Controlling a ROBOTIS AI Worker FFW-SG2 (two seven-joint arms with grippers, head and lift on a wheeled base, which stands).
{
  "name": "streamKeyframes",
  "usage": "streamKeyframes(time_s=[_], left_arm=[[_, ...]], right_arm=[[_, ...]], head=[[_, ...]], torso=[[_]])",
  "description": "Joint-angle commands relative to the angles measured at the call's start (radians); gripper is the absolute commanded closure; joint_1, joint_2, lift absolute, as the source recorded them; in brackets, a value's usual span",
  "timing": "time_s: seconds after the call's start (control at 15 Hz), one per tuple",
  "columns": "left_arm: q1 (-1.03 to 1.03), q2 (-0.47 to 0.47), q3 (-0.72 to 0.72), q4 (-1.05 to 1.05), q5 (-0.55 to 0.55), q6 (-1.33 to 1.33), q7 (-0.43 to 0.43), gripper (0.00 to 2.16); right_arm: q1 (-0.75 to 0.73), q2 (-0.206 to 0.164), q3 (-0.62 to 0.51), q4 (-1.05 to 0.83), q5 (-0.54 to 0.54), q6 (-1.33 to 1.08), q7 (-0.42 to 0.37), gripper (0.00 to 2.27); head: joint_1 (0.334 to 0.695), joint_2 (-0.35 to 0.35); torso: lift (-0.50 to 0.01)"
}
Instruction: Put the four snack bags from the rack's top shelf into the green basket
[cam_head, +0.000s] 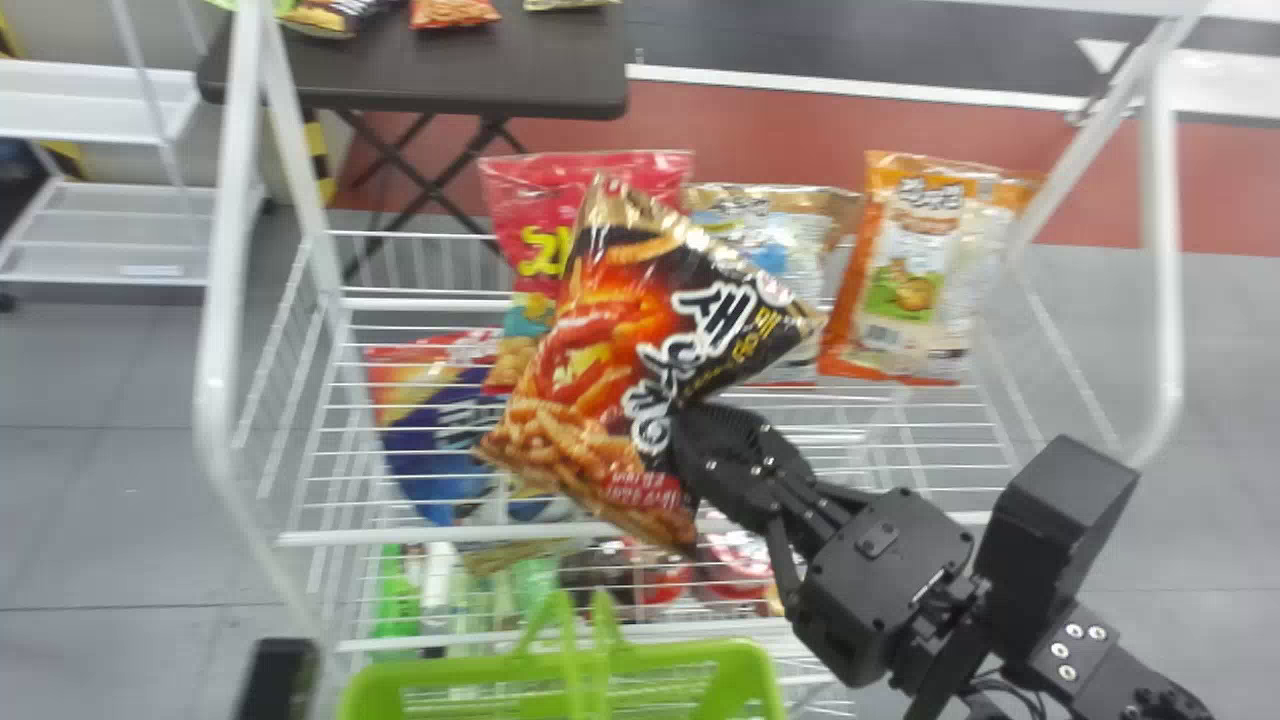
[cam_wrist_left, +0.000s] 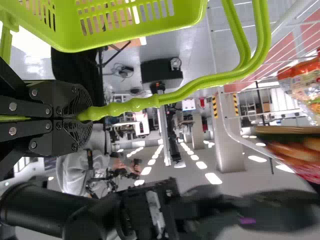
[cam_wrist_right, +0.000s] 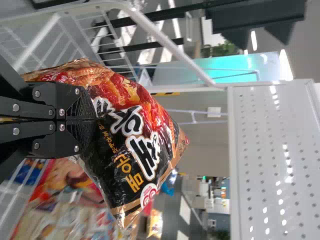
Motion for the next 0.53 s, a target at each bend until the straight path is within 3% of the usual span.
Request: streamKeyframes(time_s=[0.0,0.13,0.33,0.47], left_arm=[[0.010,-0.006,0.016,-0.005,0.001,-0.028,0.006,2.15],[0.000,-0.006,0.017,-0.003,0.001,-0.046,0.018,2.15],[-0.010,-0.008,0.013,-0.002,0.001,-0.055,0.028,2.15],[-0.010,-0.008,0.011,-0.005,0.001,-0.058,0.025,2.15]], right_arm=[[0.106,-0.025,-0.165,-0.043,-0.076,0.024,0.031,2.12],[0.185,-0.007,-0.325,-0.069,-0.161,0.086,0.109,2.12],[0.197,0.073,-0.474,-0.061,-0.254,0.273,0.277,2.12],[0.186,0.079,-0.474,-0.003,-0.259,0.371,0.327,2.12]], head=[[0.695,-0.252],[0.695,-0.350],[0.695,-0.350],[0.695,-0.350]], torso=[[0.000],[0.000],[0.000],[0.000]])
